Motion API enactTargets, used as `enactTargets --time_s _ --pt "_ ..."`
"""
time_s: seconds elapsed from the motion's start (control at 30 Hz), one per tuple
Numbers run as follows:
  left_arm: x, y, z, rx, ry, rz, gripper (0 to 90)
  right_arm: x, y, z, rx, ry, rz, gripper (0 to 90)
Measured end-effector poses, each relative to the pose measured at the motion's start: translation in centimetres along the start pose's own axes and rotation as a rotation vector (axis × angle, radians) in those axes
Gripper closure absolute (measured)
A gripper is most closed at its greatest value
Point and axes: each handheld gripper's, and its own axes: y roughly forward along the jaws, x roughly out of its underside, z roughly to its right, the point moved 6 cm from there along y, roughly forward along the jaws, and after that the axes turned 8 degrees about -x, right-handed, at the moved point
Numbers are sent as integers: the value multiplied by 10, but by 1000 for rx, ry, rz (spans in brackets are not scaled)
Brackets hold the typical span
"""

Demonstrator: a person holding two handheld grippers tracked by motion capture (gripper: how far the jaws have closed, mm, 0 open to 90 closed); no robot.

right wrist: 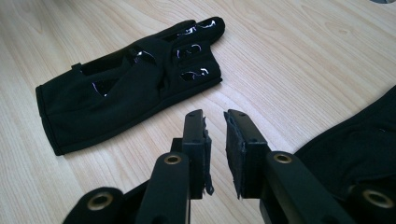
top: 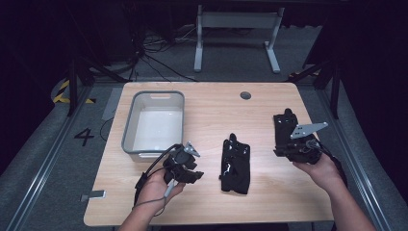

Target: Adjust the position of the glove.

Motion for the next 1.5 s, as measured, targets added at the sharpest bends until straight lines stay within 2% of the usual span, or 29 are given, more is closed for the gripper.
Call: enactTargets --time_s 0.07,0.1,0.17,0.23,0.3,0.4,0.47,0.57,0.63,0.77,0.87,0.9,0.97,1.03,1.07,1.17,1.3,1.33,1.4,1.5 --pt "0 1 0 21 -9 -3 697 0 0 0 0 2 3 775" --pt "0 1 1 32 -7 -5 705 0 0 0 2 4 10 772" --pt "-2 0 3 29 -2 9 706 -1 -1 0 1 5 13 770" --pt "-4 0 6 50 3 13 716 -2 0 -1 -6 8 16 767" --pt "-5 0 11 49 17 18 716 -3 1 -1 -10 3 18 767" --pt "-9 -1 20 81 42 33 716 -7 6 -4 -26 -1 22 766" --pt "-10 -1 24 108 31 40 711 -11 10 -7 -37 -15 28 763" --pt "-11 -1 27 145 -8 33 691 -16 13 -9 -48 -21 45 767" --pt "-11 -1 29 132 -3 34 690 -25 15 -11 -64 -18 80 775" --pt "-11 1 32 98 9 41 683 -34 22 -10 -80 -13 94 783" --pt "-9 4 34 97 11 33 656 -43 33 -8 -91 -10 83 783" --pt "-8 6 35 96 9 32 637 -50 45 -7 -98 -6 64 783" --pt "-8 9 37 92 9 35 634 -52 50 -6 -97 -3 56 783" --pt "-8 11 39 95 6 40 634 -59 65 0 -101 4 37 781" --pt "-8 12 40 99 8 42 634 -59 65 0 -101 4 37 781" --pt "-8 18 44 97 16 41 620 -63 80 5 -107 22 8 772" --pt "-8 29 51 103 26 24 616 -63 101 15 -92 28 -43 771" --pt "-8 29 51 103 26 24 616 -63 101 15 -92 28 -43 771" --pt "-8 32 53 110 27 18 613 -60 114 22 -79 42 -81 769" --pt "-8 33 54 116 29 13 612 -59 121 24 -79 51 -94 769"
